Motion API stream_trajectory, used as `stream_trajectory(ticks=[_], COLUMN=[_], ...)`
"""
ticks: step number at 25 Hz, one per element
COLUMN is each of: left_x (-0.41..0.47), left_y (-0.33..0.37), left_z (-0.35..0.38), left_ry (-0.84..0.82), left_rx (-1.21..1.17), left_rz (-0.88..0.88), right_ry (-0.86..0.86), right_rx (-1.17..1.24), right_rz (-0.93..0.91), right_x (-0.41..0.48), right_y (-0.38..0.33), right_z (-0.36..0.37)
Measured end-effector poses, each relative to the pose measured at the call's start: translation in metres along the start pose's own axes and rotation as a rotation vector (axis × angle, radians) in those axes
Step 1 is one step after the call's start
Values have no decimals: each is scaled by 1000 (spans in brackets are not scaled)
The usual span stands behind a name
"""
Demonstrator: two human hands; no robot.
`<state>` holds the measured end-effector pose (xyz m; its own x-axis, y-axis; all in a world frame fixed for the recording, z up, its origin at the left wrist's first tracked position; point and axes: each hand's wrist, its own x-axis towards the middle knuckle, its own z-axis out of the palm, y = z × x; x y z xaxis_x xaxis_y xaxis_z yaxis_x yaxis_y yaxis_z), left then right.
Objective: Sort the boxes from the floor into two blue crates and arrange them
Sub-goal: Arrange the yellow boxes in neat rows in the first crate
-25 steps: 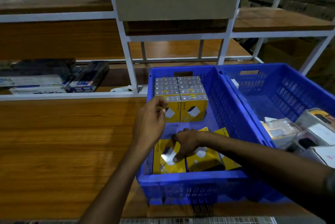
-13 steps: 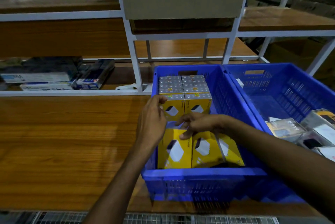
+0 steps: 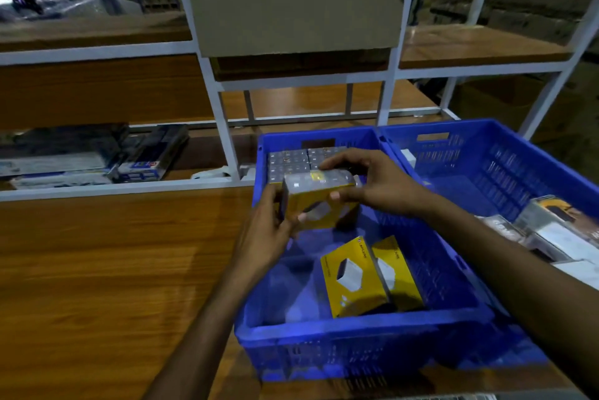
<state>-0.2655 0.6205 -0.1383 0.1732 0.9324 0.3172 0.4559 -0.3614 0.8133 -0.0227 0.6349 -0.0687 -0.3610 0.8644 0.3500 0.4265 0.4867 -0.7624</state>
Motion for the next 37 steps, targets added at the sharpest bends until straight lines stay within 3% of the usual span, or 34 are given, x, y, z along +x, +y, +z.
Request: stream_trajectory(ticks=[4,7,9,14,19,23,26,29,33,37], left_x=[0,1,1,3,18,17,17,17,19,15], left_y=[-5,2,5,5,-8,-13,-14,-17,-18,-12], left_z=[-2,-2,-2,-6,-5,-2,-2,-1,1,-1], left_ry=[154,163,153,277,359,356,381,379,357,296], left_rx=[139,233,225,-16,-91,-87,-92,-80,-54,49], left_rz=[233,263,200,-28,-169,-168,-156,-157,-147,-119], right_ry=[144,191,180,94,-78,-22,110,118,143,72], right_rx=[-548,-812,-808,-536,-458,-483,-795,-977,-825,-644], right_rz=[-528,-717,-651,-167,112,74,51,56,29,149], right_x=[-26,-45,-47,-29,11,33,32,30,29,29], right_y=[-7,-4,4,22,58,88,99,100,102,92], right_z=[20,34,35,32,67,106,122,132,131,117])
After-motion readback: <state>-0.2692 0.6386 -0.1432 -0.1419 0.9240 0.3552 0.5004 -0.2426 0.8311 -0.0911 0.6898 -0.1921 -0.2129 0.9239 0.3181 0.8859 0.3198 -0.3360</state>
